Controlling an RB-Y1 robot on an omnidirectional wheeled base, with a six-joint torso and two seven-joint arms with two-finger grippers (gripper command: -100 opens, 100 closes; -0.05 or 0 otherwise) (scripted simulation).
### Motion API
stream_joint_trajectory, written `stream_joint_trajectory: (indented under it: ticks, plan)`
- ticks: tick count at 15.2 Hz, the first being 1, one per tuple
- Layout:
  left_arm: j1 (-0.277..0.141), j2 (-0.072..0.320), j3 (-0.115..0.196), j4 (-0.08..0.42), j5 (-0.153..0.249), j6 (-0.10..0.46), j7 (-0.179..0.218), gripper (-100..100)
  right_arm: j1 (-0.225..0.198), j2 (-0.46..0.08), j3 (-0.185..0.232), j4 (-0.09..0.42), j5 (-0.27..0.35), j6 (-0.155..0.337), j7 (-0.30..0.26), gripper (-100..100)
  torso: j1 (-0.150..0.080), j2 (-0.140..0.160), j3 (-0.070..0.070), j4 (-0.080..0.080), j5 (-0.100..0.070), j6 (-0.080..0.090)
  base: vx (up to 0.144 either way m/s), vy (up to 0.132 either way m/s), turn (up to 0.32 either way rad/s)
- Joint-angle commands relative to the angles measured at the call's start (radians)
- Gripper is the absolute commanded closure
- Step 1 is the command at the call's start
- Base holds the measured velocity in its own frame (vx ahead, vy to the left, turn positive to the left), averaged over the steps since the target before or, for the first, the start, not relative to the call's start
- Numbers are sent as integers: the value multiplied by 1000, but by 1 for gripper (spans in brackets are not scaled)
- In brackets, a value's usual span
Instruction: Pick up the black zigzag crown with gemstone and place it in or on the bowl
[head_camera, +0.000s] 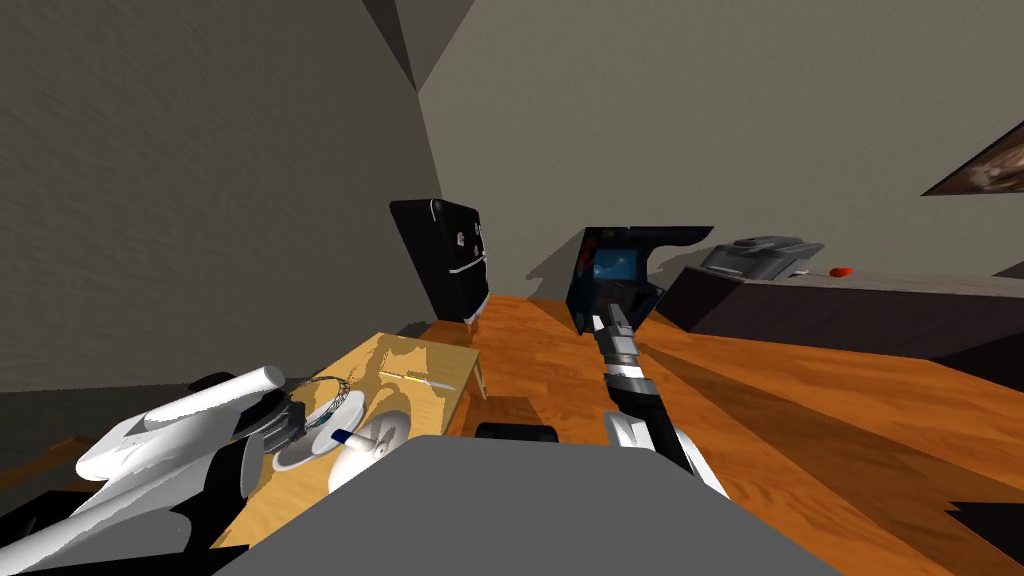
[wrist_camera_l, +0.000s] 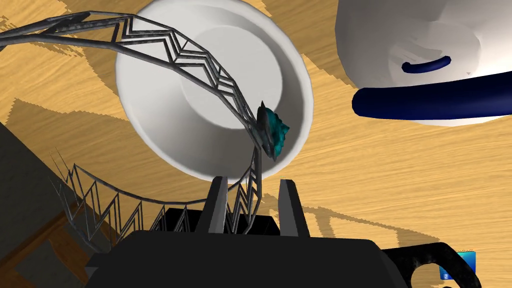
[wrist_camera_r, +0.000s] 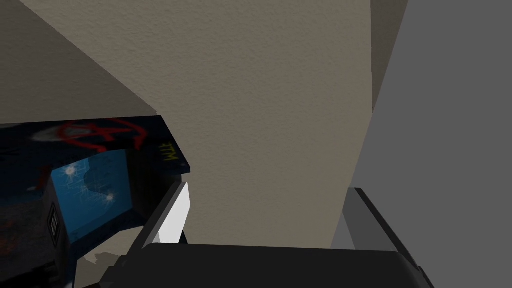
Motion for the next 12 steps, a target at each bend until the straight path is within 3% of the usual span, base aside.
stream_joint_trajectory:
  ticks: [1, 4, 5, 12]
  plan:
    - [0, 0, 0, 0, 0, 0, 0, -100, 0, 0, 0, 0, 0, 0, 0, 0, 0, 0, 0, 0, 0, 0, 0, 6, 0]
    - [0, 0, 0, 0, 0, 0, 0, -100, 0, 0, 0, 0, 0, 0, 0, 0, -2, 0, 0, 0, -1, 0, 0, 0, 0]
    - [1, 24, 14, -17, 1, 41, -6, -100, 0, 0, 0, 0, 0, 0, 0, 0, -2, 0, 0, 0, -1, 0, 1, -12, -21]
    - [4, 71, 42, -51, 3, 122, -19, -100, 0, 0, 0, 0, 0, 0, 0, 0, -4, 0, 0, 0, -1, 0, 3, -23, -17]
